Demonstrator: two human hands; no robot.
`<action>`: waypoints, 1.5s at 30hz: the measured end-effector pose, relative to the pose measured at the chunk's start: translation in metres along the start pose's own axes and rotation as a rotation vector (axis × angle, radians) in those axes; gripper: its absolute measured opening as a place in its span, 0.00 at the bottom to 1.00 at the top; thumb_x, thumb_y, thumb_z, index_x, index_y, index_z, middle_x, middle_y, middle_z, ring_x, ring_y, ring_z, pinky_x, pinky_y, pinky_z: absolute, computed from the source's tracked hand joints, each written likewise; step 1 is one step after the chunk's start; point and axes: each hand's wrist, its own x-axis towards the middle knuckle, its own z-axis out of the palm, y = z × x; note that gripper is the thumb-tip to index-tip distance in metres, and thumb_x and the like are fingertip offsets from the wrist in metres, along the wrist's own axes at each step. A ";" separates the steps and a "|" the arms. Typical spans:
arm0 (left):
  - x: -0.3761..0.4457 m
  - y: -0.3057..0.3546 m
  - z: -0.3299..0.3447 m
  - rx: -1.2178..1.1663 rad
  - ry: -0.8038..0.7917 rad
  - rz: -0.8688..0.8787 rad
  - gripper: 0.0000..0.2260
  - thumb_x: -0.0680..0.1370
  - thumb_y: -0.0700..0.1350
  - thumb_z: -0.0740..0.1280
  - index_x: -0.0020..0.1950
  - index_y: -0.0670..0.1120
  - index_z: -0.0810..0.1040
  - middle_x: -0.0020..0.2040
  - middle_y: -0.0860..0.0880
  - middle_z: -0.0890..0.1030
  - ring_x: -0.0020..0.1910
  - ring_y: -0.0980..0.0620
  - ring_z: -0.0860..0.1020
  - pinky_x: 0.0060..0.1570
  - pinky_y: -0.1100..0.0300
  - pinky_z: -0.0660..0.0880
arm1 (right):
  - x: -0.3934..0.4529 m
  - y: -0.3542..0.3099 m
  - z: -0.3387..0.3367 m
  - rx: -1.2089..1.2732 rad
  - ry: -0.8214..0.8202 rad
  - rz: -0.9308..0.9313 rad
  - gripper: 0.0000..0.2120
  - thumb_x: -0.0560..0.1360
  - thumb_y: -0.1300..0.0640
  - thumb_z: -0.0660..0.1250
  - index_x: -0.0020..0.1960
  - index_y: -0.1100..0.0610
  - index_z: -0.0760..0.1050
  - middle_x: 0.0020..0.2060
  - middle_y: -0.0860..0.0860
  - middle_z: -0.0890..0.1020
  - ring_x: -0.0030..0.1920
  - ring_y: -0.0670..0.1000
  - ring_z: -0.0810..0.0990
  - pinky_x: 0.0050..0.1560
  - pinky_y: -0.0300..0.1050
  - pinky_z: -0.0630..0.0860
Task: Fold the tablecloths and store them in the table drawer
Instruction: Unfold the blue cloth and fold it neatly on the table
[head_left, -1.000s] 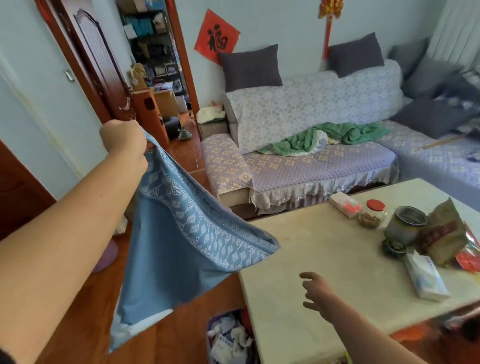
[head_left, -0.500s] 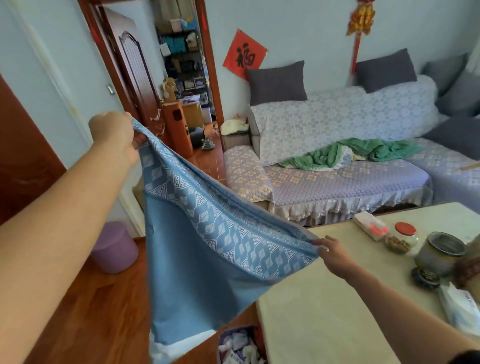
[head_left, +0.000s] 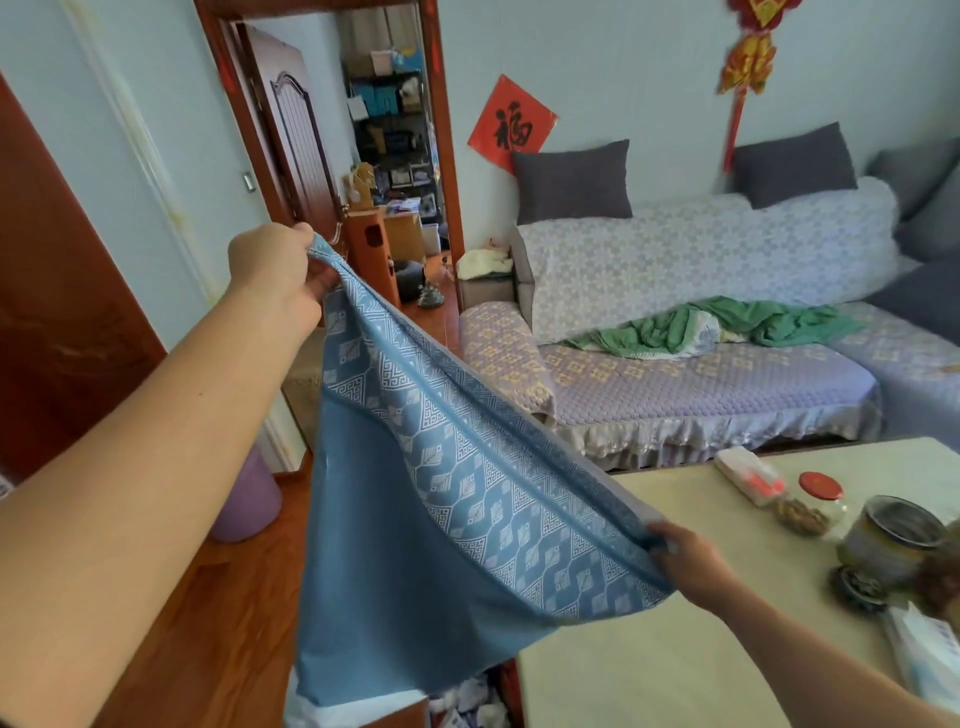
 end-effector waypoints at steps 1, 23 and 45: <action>-0.004 0.003 0.001 -0.056 -0.011 -0.001 0.03 0.80 0.37 0.67 0.49 0.42 0.74 0.44 0.45 0.77 0.42 0.50 0.80 0.36 0.58 0.82 | -0.001 0.003 0.003 0.030 -0.010 0.013 0.17 0.79 0.61 0.63 0.49 0.38 0.77 0.49 0.47 0.81 0.50 0.51 0.79 0.51 0.44 0.74; 0.001 -0.026 0.006 0.061 0.067 0.022 0.04 0.80 0.38 0.68 0.54 0.43 0.77 0.46 0.43 0.78 0.45 0.46 0.81 0.39 0.51 0.84 | -0.036 -0.020 0.031 0.102 -0.022 0.596 0.09 0.77 0.63 0.63 0.38 0.60 0.71 0.36 0.55 0.79 0.35 0.53 0.79 0.32 0.42 0.75; 0.069 -0.063 -0.019 0.200 0.139 -0.020 0.20 0.73 0.36 0.62 0.65 0.42 0.77 0.59 0.42 0.81 0.50 0.46 0.82 0.51 0.45 0.82 | -0.067 -0.006 -0.167 0.280 0.149 0.762 0.09 0.75 0.67 0.57 0.36 0.63 0.68 0.19 0.56 0.75 0.17 0.53 0.75 0.31 0.44 0.75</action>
